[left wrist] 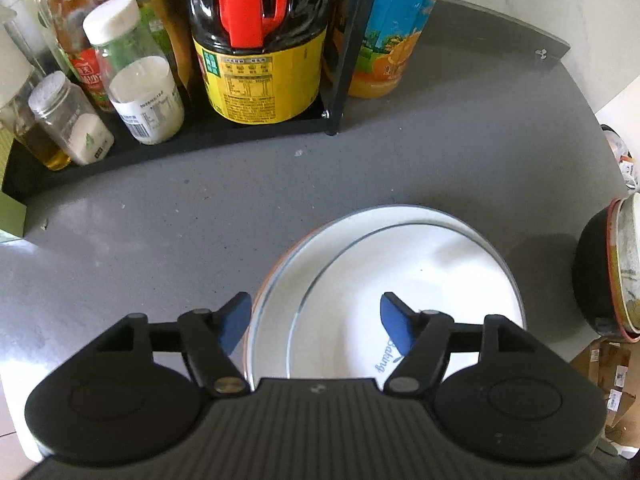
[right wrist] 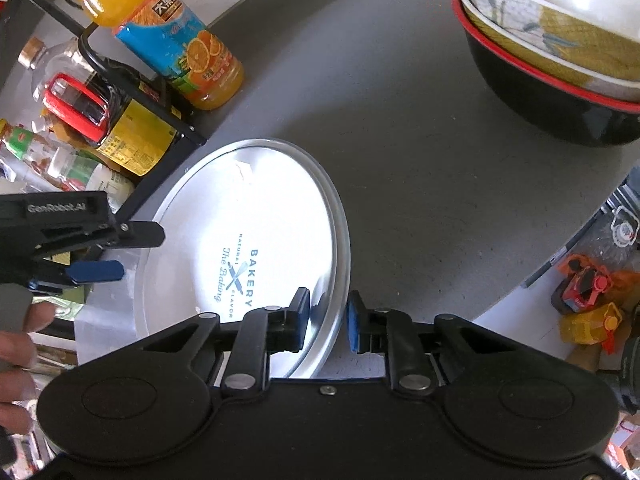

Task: Organize plates and bowls
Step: 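Move both grippers to the rim of the red bowl holding nested bowls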

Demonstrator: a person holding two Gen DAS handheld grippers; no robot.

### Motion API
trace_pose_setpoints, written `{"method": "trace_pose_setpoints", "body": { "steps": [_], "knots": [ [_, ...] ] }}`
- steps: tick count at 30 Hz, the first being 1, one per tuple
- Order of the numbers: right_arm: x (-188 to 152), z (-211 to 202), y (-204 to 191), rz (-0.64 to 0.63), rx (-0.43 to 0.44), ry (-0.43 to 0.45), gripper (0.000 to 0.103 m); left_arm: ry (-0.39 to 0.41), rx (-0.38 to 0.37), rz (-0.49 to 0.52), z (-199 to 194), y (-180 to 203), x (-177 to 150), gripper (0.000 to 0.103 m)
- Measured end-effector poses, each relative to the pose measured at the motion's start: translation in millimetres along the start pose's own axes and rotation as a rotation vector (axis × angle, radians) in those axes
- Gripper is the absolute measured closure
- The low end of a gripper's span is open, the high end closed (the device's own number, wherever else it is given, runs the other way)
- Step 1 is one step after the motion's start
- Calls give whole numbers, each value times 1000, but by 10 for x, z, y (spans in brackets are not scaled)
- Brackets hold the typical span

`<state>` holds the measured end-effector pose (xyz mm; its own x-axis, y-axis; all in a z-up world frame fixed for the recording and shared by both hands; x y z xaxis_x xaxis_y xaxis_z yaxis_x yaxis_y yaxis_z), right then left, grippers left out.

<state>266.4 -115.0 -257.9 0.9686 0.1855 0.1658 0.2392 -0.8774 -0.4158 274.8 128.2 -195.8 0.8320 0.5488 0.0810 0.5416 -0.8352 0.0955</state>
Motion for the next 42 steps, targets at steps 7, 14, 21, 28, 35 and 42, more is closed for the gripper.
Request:
{"method": "trace_pose_setpoints", "body": {
  "steps": [7,14,21,28,35,42],
  "knots": [
    [-9,47,-86,-63,-54,8,80,2,34,32,3,19,-2,33],
    [29,-154,-8,-16,-20,59,79,28,4,74,-80,187,23,33],
    [99,-552,130,18,-22,187,79,68,-43,190,-190,707,91,33],
    [159,-897,417,90,-46,292,75,100,-120,299,-287,1280,130,33],
    [218,-1148,638,159,-57,384,59,120,-180,374,-365,1781,170,24],
    [210,-1405,885,221,-87,499,41,137,-211,430,-410,2160,196,18]
  ]
}}
Point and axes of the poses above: each gripper's, at about its wrist camera, not at the fingertips, and z roughly the way its jaws point, y to its right, x to its top, the point moved 2 cm from there along z, roughly the way its jaws point, and after that the axes turned 11 degrees about -y, right-handed, at the moved point
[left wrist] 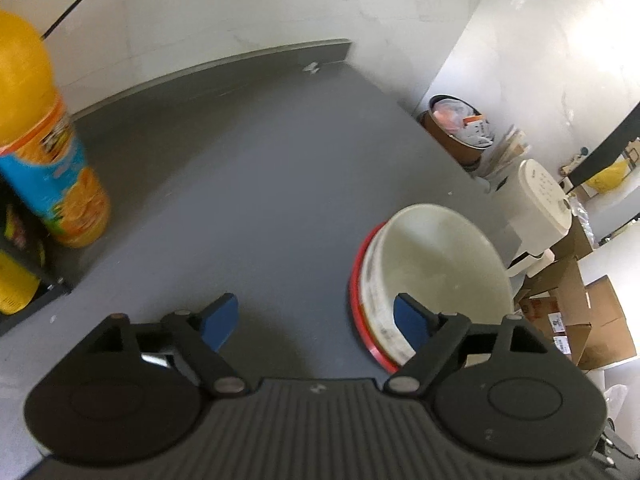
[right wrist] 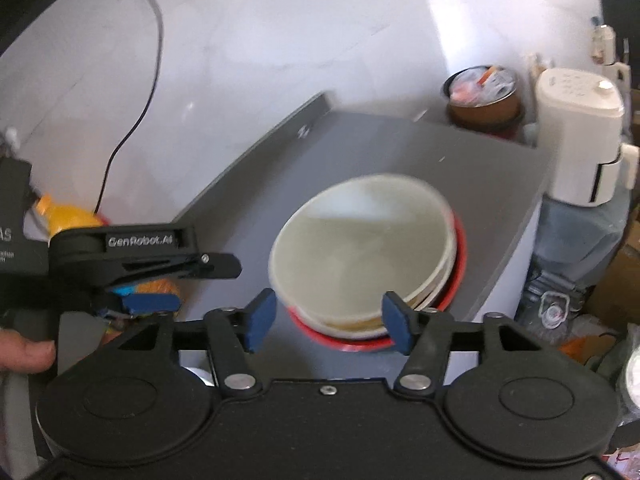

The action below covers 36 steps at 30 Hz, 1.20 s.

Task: Organize plates and bowls
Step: 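Move both grippers to the rim of the red bowl holding nested bowls, then close both grippers on the rim of the red bowl stack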

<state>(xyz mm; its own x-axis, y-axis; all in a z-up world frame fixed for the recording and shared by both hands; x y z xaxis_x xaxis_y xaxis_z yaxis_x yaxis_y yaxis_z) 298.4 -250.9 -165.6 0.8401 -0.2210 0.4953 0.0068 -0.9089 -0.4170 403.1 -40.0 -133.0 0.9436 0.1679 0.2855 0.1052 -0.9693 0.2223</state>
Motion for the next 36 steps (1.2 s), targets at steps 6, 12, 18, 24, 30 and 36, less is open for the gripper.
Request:
{"method": "trace_pose_setpoints", "body": {
  "steps": [6,12,18,24,30,36],
  "knots": [
    [124,-62,289,78,-39,54,24,0,-18,40,103,227,121,17],
    [212,-28,557,156,-69,58,18,-4,-42,70,247,383,209,17],
    [271,66,783,219,-84,44,18,-31,-59,82,427,455,285,17],
    [277,201,1004,304,-69,15,18,-44,-77,81,610,479,366,18],
    [251,363,1071,350,-45,-23,21,-70,-77,67,781,437,412,23],
    [231,464,996,349,-25,-44,21,-108,-104,52,859,322,406,46]
  ]
}}
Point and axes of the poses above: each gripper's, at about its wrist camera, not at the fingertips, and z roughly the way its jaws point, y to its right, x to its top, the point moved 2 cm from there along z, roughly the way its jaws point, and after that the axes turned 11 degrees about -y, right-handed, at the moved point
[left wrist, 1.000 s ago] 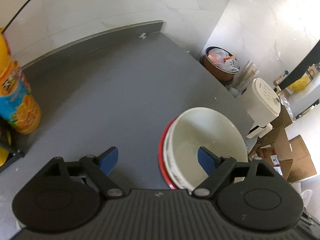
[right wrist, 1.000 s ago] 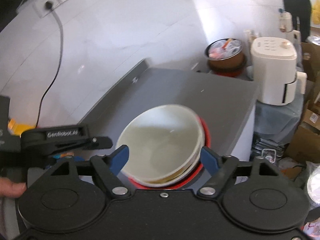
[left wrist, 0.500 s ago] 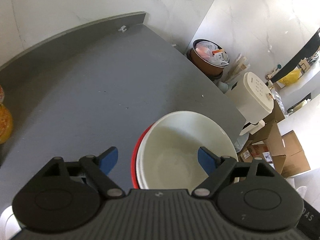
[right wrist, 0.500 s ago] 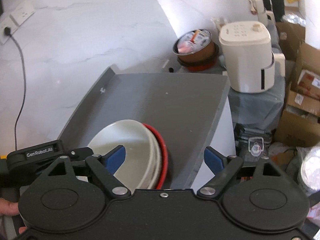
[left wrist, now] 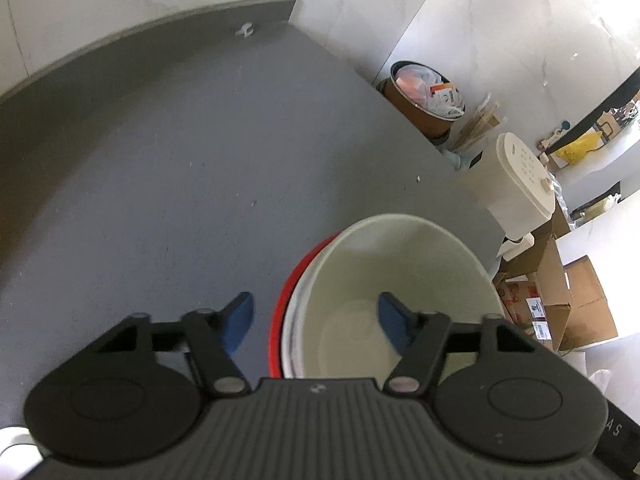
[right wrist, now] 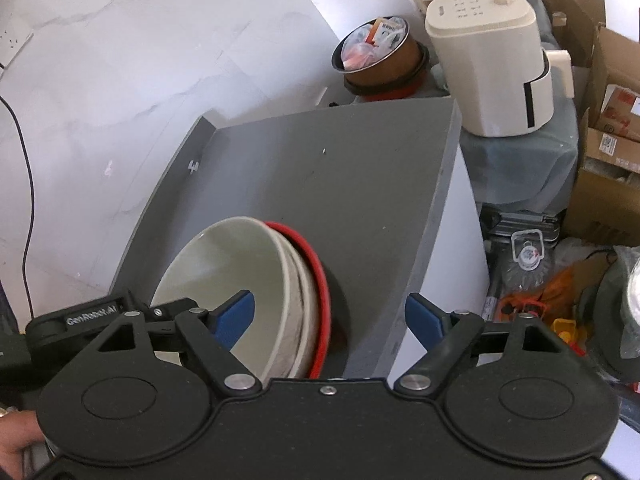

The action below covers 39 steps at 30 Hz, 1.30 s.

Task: Organize plates and bowls
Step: 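Close both grippers on the rim of the red bowl stack, then carry the bowl stack over the plate stack with both grippers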

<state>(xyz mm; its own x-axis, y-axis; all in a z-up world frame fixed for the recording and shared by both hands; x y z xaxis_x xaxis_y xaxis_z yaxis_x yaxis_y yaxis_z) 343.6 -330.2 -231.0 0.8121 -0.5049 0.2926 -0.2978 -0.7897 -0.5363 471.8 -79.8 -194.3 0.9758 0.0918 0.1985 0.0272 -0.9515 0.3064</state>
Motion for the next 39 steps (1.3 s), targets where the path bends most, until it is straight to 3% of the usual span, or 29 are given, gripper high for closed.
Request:
{"method": "trace_pose_setpoints", "body": {
  "steps": [4,15,18,19,20,24,39],
  "knots": [
    [-20,85,-4,9,0,-25,27,-44,-41,-57,93,-118,-1,63],
    [-13,237,-20,37,12,-55,35,-64,-105,-99,197,-255,44,70],
    [-23,291,1,44,18,-77,49,-68,-109,-96,241,-270,40,72],
    [-25,308,2,45,26,-83,59,-71,-108,-97,258,-278,38,73],
    [-26,318,-2,43,21,-84,61,-75,-108,-103,276,-291,35,76],
    [-37,302,-58,3,-2,-76,63,-61,-116,-96,277,-311,10,78],
    [-57,175,-250,-77,39,-61,64,-16,-122,-127,2,-438,-93,78]
  ]
}}
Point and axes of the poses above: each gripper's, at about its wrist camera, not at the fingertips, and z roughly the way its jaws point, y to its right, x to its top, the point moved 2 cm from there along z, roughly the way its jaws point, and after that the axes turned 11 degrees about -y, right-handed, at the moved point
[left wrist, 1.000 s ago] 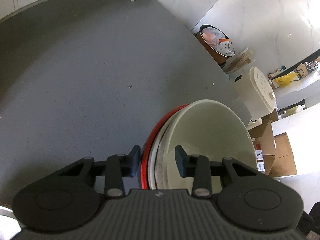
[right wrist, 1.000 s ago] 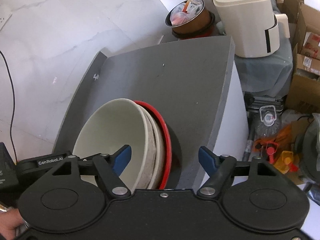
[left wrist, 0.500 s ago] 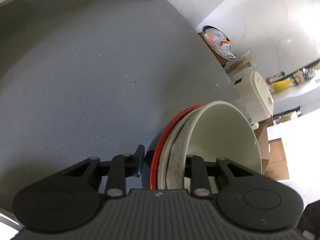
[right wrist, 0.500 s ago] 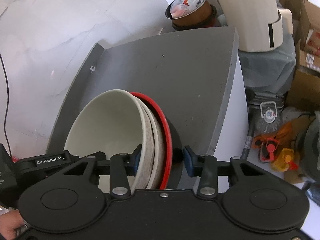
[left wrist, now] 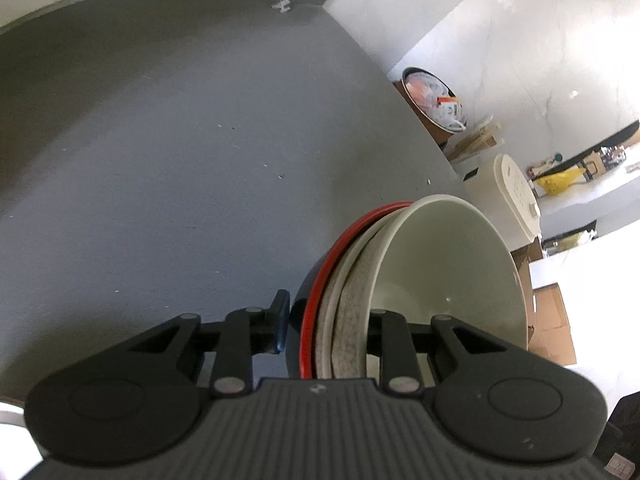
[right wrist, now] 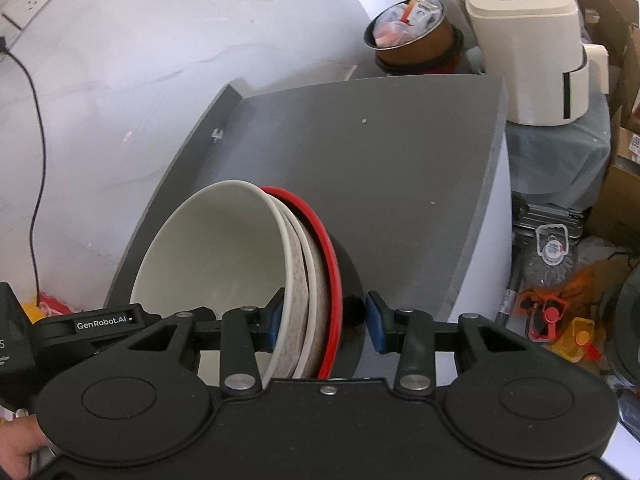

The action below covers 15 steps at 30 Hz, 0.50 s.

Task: Organize plates and bowls
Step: 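Carry the bowl stack over the plate stack with both grippers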

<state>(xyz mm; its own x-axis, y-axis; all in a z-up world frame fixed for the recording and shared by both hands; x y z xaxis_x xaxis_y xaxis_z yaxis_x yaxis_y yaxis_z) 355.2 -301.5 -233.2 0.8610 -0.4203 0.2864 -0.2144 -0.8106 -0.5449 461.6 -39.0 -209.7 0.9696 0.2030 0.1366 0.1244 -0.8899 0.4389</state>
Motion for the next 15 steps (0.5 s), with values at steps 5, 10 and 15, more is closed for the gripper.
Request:
{"method": "trace_pose_setpoints", "body": {
  "steps": [5,10,15],
  "knots": [
    [-39,-19,-141,-42,18,-17,64,28,9,-38,-163,-93,-89,78],
    [-107,-31,-298,-85,44,-25,64,61,20,-83,-336,-203,-195,78],
    [-187,-64,-455,-138,77,-38,64,104,31,-126,-544,-312,-329,78]
  ]
}}
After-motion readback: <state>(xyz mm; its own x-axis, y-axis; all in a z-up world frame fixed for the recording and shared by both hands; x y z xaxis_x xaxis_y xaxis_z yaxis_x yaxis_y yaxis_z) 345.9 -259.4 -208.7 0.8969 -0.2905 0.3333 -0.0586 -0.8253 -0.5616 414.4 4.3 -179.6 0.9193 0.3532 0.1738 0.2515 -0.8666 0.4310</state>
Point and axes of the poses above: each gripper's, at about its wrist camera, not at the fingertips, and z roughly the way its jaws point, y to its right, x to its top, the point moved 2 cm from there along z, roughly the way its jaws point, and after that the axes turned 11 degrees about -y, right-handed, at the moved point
